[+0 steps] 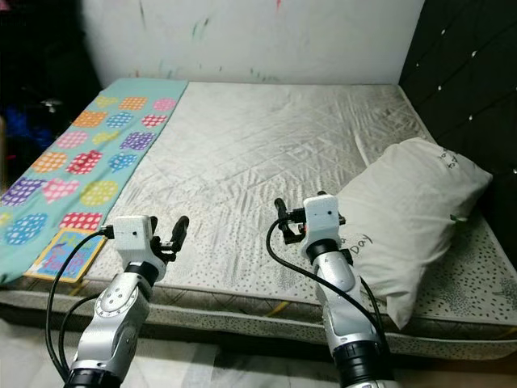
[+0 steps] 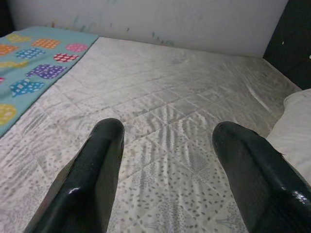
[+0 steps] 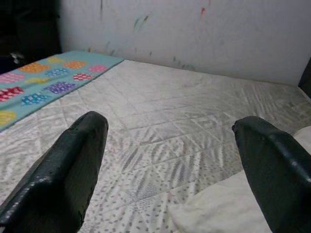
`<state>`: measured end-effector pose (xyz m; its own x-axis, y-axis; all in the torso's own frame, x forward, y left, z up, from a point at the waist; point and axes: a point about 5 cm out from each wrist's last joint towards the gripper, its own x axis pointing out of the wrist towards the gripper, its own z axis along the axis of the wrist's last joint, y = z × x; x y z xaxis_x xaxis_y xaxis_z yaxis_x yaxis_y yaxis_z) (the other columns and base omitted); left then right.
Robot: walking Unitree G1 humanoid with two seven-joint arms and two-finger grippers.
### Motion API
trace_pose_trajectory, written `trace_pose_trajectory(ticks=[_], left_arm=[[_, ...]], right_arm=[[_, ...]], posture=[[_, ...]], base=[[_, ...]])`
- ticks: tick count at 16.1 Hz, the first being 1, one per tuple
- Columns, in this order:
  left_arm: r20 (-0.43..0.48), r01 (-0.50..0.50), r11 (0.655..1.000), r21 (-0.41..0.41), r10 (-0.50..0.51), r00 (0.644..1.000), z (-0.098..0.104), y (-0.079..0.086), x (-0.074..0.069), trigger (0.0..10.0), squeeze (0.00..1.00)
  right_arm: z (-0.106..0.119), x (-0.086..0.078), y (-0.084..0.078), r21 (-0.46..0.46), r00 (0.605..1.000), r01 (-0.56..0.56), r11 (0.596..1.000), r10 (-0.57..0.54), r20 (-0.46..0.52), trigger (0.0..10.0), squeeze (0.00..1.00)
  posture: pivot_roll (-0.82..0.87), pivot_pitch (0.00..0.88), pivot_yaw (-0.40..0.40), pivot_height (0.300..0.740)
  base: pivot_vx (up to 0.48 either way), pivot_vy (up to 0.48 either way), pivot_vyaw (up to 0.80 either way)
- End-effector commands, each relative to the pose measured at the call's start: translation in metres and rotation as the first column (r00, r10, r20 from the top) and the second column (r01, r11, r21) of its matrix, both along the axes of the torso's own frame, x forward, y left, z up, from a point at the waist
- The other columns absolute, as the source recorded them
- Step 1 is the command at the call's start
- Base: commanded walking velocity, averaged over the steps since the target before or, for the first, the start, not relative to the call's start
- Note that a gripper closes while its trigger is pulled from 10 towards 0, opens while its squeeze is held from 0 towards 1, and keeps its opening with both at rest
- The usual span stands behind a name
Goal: Clean up the room
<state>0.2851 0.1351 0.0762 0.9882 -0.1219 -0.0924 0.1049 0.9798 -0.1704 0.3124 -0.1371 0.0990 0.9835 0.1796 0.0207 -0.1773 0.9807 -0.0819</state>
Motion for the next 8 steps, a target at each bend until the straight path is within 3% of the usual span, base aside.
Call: trace_pose_trajectory(ticks=[1, 5, 8], left_arm=[[0.016, -0.019, 0.999, 0.028, 0.018, 1.000, 0.003, 0.010, -0.002, 10.0, 0.00], [0.005, -0.050, 0.995, 0.082, 0.050, 0.999, 0.000, 0.032, -0.007, 10.0, 0.00], [0.017, -0.025, 0.996, 0.090, 0.023, 1.000, 0.006, 0.029, 0.004, 10.0, 0.00]], right_arm=[[0.007, -0.002, -0.002, 0.019, 0.999, 0.011, 1.000, -0.012, 0.036, 10.0, 0.00], [0.005, -0.017, -0.021, 0.063, 0.996, 0.078, 0.995, -0.080, 0.030, 10.0, 0.00], [0.003, -0.025, -0.032, 0.084, 0.987, 0.150, 0.985, -0.154, 0.045, 10.0, 0.00]], posture=[[-0.14, 0.000, 0.039, 0.740], [-0.15, 0.000, 0.063, 0.740], [-0.18, 0.000, 0.120, 0.740]], base=[[0.000, 0.000, 0.00], [0.000, 0.000, 0.00], [0.000, 0.000, 0.00]])
